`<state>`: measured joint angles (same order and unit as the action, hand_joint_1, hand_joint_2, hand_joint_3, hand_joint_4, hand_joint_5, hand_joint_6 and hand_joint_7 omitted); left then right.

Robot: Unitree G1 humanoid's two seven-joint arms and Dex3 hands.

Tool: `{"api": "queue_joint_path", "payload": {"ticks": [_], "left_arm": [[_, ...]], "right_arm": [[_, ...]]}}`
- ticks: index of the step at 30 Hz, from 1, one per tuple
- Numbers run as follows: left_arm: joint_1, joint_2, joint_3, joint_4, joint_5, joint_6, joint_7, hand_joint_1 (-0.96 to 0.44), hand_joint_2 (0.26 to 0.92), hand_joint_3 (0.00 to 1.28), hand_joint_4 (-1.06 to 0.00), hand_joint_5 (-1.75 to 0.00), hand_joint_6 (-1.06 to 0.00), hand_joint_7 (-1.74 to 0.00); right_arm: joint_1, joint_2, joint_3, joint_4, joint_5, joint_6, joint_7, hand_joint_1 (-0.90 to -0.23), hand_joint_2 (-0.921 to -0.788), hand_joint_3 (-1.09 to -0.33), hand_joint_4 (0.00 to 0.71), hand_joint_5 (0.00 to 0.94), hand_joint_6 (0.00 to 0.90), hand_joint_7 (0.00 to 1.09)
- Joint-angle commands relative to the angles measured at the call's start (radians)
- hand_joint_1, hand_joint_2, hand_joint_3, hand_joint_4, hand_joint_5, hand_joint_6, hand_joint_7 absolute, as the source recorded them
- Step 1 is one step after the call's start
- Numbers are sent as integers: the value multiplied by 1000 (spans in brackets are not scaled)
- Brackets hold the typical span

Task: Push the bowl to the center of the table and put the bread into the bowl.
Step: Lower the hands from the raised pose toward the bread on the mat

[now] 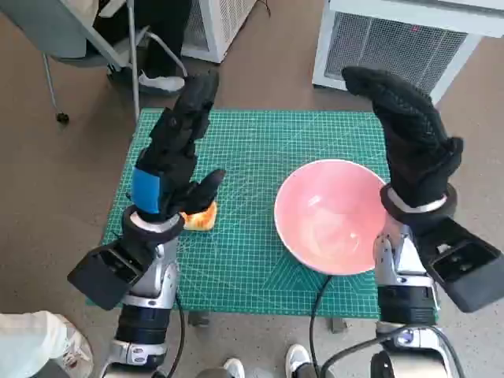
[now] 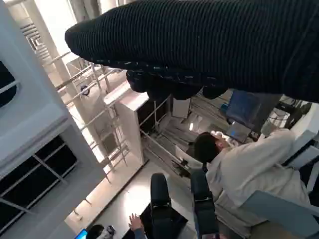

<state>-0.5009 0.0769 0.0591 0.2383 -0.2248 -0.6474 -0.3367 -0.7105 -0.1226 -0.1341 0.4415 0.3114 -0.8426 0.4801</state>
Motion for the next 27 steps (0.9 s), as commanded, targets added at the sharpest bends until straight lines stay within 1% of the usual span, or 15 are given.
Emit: {"api": "queue_joint_path", "payload": {"ticks": [1, 8, 14, 17, 20, 23, 25, 27], "left_arm": [[-14, -4, 7, 9, -29, -8, -13, -516, 921, 307, -219, -10, -381, -8], [-15, -9, 12, 17, -47, -13, -22, -485, 921, 293, -223, -9, -392, -11], [-16, -10, 19, 25, -56, -16, -27, -474, 921, 291, -229, -10, -408, -18], [-18, -12, 22, 27, -64, -15, -30, -469, 921, 285, -235, -11, -417, -21], [-16, -17, 23, 25, -70, -14, -30, -462, 921, 271, -245, -12, -433, -26], [-10, -21, 26, 19, -79, -12, -31, -457, 921, 257, -254, -14, -454, -34], [-5, -22, 29, 15, -85, -11, -32, -447, 921, 247, -259, -14, -470, -39], [0, -23, 32, 12, -87, -10, -31, -446, 921, 242, -261, -13, -481, -43]], "right_arm": [[38, -15, -6, -2, -2, 10, -3, -576, -921, -904, -1, 432, -1, 616], [53, -35, -20, -1, 8, 13, -2, -579, -921, -907, -1, 427, -1, 615], [63, -54, -48, 16, 25, 9, 1, -576, -921, -895, -1, 422, -1, 610], [73, -65, -72, 33, 46, 0, 10, -569, -921, -883, -1, 422, -1, 606], [89, -72, -96, 52, 69, -12, 15, -575, -921, -846, -1, 426, -1, 625], [110, -77, -128, 84, 82, -38, 9, -581, -921, -819, 5, 439, -1, 645], [126, -78, -153, 114, 82, -61, -4, -581, -921, -809, 11, 446, -1, 657], [137, -78, -176, 145, 69, -86, -25, -575, -921, -811, 13, 449, -1, 663]]}}
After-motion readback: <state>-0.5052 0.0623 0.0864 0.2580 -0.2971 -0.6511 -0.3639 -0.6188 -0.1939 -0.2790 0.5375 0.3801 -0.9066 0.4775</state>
